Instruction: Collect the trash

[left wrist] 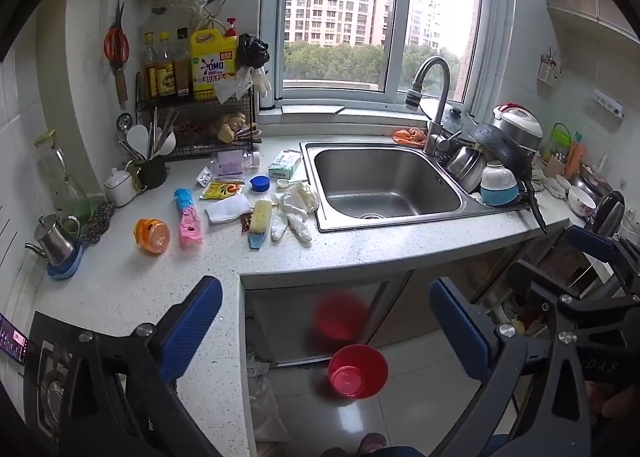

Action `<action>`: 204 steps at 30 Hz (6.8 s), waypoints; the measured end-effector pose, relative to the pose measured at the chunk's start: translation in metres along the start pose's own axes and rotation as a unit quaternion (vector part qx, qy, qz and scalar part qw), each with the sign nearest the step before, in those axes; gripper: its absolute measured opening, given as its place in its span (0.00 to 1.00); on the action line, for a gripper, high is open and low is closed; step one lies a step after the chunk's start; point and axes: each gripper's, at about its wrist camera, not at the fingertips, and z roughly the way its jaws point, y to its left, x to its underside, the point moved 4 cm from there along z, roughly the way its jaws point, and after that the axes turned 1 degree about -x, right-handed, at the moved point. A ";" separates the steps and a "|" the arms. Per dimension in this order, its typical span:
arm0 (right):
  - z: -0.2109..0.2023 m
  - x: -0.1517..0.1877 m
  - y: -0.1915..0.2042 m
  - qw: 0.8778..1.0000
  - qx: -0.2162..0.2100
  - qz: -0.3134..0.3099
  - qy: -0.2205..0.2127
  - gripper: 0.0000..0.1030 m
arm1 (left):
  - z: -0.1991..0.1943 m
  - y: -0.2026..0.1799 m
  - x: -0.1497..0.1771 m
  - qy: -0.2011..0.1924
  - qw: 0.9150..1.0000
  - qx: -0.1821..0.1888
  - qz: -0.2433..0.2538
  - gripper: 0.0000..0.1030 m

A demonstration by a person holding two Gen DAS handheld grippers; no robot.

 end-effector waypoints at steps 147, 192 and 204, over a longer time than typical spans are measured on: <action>0.361 -0.119 0.184 0.944 -0.163 -0.169 0.230 1.00 | 0.316 0.349 -0.032 0.272 0.954 -0.089 -0.087 1.00; 0.346 -0.131 0.188 0.938 -0.229 -0.170 0.199 0.08 | 0.281 0.272 -0.092 0.183 0.981 -0.048 -0.045 0.56; 0.274 -0.125 0.090 0.964 -0.200 -0.105 0.143 0.08 | 0.249 0.148 -0.125 0.142 0.990 -0.008 0.018 0.56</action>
